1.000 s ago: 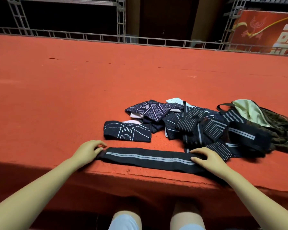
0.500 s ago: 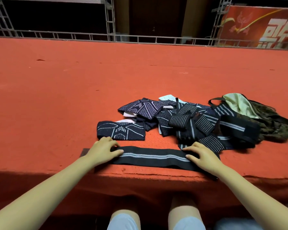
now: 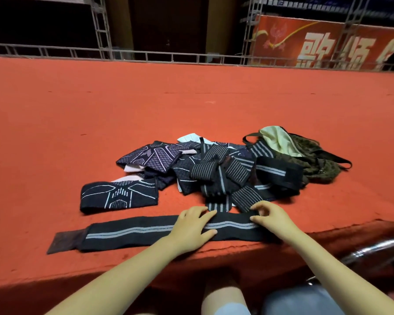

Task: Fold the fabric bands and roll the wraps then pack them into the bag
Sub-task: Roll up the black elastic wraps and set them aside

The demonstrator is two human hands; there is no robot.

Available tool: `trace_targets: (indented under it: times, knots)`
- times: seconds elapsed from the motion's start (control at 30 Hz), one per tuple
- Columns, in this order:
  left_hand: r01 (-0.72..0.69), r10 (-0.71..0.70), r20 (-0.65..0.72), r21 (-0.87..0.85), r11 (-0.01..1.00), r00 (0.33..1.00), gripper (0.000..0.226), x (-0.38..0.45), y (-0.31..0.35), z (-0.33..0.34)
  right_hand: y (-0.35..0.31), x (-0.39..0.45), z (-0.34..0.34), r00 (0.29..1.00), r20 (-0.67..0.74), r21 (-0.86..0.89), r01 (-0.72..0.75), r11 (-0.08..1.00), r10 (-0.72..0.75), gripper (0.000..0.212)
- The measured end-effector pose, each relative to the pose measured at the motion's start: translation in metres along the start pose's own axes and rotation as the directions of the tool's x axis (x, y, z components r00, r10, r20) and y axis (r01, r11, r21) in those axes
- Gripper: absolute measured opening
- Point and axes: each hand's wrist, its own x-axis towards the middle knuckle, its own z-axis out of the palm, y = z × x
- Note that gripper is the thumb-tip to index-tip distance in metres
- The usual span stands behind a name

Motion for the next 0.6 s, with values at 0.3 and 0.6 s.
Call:
trace_targets:
  times: [0.3, 0.6]
  knots:
    - [0.003, -0.011, -0.176, -0.047, 0.999, 0.984, 0.067, -0.005, 0.0, 0.011, -0.007, -0.01, 0.02, 0.983, -0.09, 0.33, -0.124, 0.936, 0.162, 0.015]
    - [0.074, -0.213, -0.262, -0.456, 0.887, 0.941, 0.022, -0.01, -0.004, 0.0, -0.063, -0.02, 0.045, 0.99, -0.07, 0.488, 0.138, 0.862, -0.119, 0.017]
